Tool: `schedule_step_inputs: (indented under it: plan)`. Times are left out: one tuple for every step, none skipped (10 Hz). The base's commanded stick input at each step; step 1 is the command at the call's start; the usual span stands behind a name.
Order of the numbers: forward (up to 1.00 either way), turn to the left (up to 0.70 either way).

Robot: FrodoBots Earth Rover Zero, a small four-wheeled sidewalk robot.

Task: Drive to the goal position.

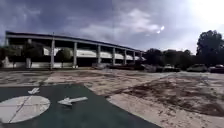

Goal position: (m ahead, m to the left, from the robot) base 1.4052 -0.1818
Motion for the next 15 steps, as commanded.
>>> schedule_step_inputs:
  plan:
    - [0.70,0.00]
    - [0.70,0.00]
    - [0.70,0.00]
    - [0.70,0.00]
    - [0.70,0.00]
    - [0.70,0.00]
    - [0.70,0.00]
    - [0.70,0.00]
    - [0.70,0.00]
    - [0.70,0.00]
    - [0.70,0.00]
    - [0.70,0.00]
    - [0.70,0.00]
    - [0.70,0.00]
    - [0.70,0.00]
